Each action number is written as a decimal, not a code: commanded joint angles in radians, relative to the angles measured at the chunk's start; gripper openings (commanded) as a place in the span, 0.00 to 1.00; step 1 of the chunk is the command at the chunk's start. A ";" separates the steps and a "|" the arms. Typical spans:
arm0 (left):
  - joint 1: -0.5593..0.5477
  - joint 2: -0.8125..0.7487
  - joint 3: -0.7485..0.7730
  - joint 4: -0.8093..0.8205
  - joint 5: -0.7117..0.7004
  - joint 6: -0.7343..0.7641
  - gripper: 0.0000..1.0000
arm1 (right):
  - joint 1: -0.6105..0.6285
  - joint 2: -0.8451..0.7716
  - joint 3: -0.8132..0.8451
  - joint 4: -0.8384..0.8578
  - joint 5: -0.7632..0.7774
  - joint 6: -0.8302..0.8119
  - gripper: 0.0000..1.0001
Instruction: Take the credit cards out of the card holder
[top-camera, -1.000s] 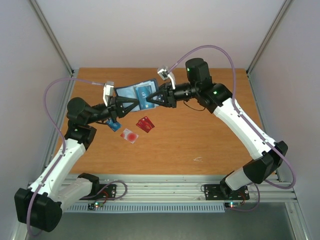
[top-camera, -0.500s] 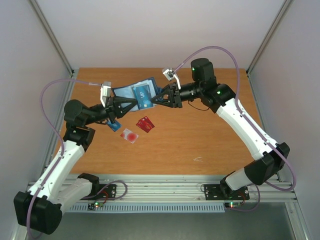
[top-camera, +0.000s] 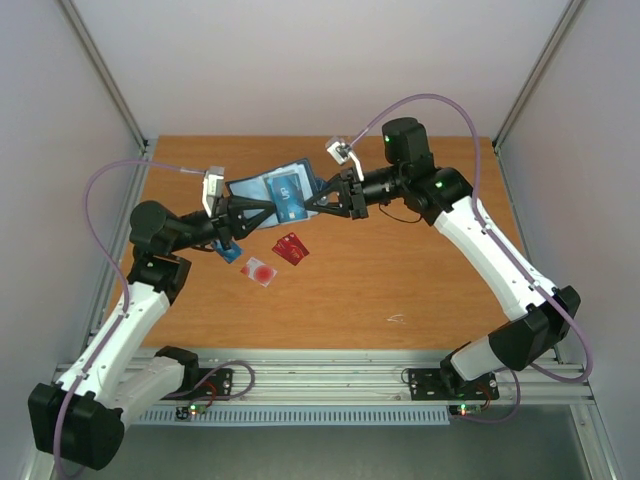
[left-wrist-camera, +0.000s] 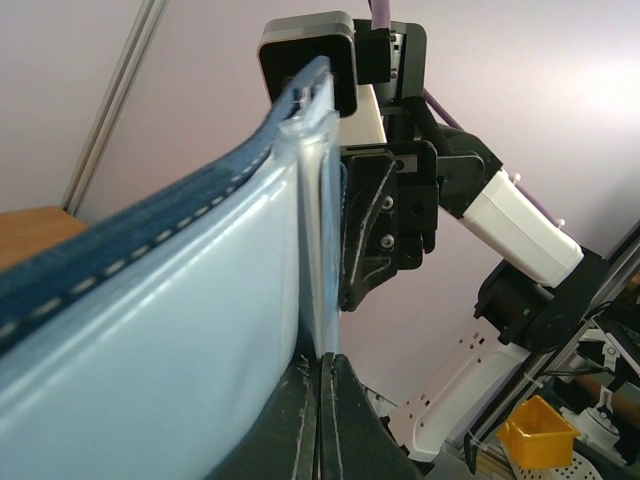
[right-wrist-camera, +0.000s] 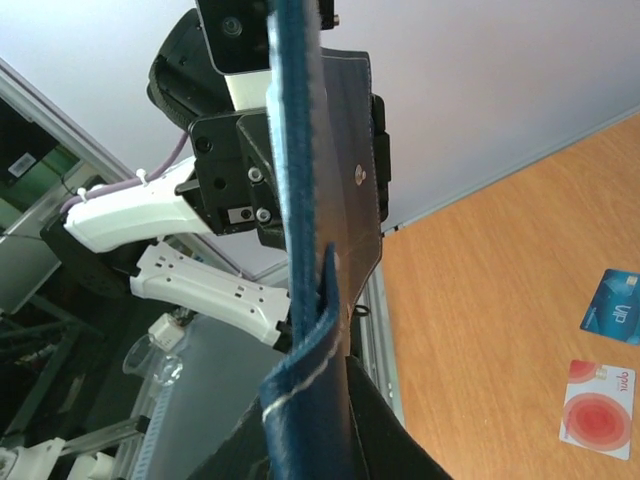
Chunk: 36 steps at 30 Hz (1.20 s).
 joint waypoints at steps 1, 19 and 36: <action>0.027 -0.028 -0.010 0.053 -0.001 0.023 0.00 | -0.046 -0.025 0.042 -0.021 -0.039 0.008 0.11; 0.023 -0.023 -0.017 0.060 -0.017 0.023 0.00 | 0.018 0.044 0.088 0.076 0.001 0.048 0.10; 0.048 -0.022 -0.046 0.030 -0.027 0.038 0.00 | -0.077 -0.013 0.026 0.114 -0.051 0.090 0.01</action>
